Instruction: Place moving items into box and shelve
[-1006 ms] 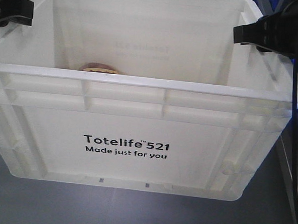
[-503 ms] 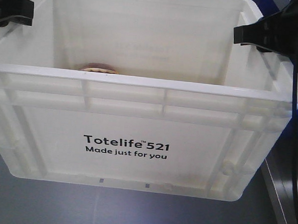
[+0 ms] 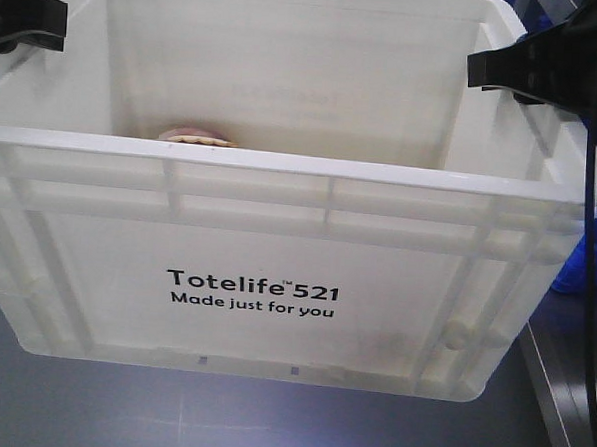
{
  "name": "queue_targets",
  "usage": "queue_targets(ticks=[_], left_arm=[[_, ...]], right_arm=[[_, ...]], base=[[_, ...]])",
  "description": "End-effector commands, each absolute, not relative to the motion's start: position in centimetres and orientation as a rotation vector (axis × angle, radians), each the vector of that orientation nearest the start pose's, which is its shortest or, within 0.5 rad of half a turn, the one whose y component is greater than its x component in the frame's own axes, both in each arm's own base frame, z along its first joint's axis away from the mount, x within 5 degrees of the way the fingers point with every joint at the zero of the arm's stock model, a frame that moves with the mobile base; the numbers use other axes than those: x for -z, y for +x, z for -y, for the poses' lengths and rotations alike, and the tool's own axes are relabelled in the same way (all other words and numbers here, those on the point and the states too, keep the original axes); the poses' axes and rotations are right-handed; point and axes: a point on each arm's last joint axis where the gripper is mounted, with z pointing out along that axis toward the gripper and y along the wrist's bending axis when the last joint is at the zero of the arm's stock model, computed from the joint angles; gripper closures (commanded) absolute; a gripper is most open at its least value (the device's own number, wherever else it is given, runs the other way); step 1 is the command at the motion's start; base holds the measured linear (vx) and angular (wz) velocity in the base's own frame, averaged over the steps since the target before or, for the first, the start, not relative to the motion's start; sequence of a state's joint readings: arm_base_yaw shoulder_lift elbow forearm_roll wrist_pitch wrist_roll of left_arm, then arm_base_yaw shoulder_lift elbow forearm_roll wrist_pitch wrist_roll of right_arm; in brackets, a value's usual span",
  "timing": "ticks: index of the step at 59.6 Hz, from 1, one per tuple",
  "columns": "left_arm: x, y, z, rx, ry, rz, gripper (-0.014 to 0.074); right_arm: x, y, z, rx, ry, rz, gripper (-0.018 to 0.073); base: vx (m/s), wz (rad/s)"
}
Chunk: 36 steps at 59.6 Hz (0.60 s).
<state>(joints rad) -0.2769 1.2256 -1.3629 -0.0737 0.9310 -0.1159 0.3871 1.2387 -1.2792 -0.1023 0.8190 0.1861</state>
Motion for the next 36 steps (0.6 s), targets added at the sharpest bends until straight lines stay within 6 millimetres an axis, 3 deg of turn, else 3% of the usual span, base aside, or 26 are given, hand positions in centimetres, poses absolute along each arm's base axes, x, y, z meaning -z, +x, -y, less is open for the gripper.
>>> queue_targets(ticks=[1, 36], left_arm=[[-45.75, 22.81, 8.24, 0.454, 0.154, -2.056, 0.0603], [-45.75, 22.81, 8.24, 0.454, 0.154, -2.056, 0.0603]], right_arm=[[-43.48, 23.95, -9.72, -0.313, -0.23, -2.014, 0.0565], [-43.48, 23.95, -9.72, -0.312, -0.23, -2.014, 0.0565]], base=[[0.36, 0.03], [0.38, 0.02]])
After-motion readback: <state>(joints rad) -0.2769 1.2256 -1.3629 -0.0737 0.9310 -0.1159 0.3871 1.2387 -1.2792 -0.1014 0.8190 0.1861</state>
